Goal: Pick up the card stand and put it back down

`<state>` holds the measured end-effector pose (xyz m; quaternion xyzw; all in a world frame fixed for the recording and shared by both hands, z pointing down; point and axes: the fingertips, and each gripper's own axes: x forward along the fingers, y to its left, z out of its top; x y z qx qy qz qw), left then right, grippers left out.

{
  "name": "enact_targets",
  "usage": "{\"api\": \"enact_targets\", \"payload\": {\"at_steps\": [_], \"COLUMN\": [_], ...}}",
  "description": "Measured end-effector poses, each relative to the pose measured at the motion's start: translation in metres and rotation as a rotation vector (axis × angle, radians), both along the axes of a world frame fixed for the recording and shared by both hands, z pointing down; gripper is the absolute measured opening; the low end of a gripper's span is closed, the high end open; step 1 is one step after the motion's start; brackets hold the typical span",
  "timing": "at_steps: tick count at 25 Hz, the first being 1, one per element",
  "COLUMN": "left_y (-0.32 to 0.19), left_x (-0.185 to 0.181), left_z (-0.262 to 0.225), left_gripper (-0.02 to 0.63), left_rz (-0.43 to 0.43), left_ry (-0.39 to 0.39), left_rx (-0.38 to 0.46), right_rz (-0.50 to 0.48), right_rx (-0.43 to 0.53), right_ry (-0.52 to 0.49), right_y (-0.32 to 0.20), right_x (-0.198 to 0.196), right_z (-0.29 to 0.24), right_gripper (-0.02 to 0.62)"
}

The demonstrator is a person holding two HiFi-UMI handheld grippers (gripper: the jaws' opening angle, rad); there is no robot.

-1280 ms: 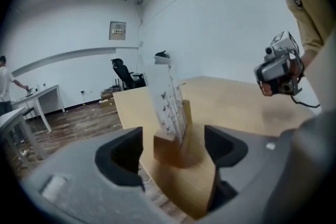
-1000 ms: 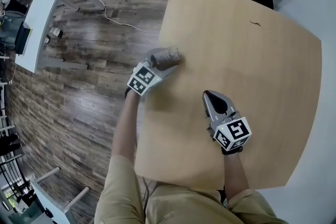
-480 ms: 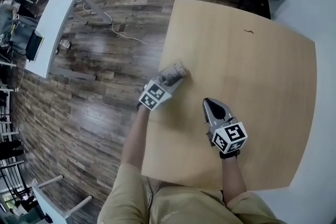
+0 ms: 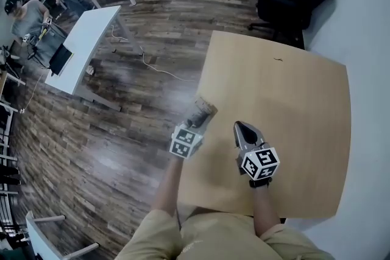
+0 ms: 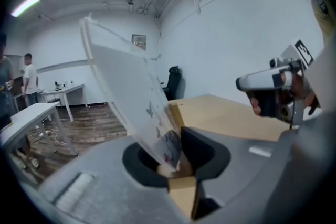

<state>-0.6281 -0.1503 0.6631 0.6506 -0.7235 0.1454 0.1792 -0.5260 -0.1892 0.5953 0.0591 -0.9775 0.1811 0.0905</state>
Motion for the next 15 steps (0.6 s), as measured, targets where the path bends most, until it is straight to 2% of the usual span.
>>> {"api": "enact_targets", "payload": {"at_steps": [4, 9, 15], "left_y": [0.038, 0.079, 0.111], "left_x": [0.03, 0.069, 0.1], "left_z": [-0.058, -0.122, -0.159], "left_gripper": [0.078, 0.078, 0.077], "left_rz": [-0.062, -0.105, -0.161], "left_ry": [-0.02, -0.172, -0.172], "left_rx": [0.092, 0.154, 0.265], "right_rz": [0.041, 0.082, 0.107], "right_rx": [0.054, 0.13, 0.186], "right_ry": [-0.044, -0.113, -0.19], "right_y": [0.028, 0.055, 0.078], "right_x": [0.028, 0.053, 0.073], "right_z": [-0.035, -0.088, -0.121], "right_gripper": [0.005, 0.005, 0.005]}}
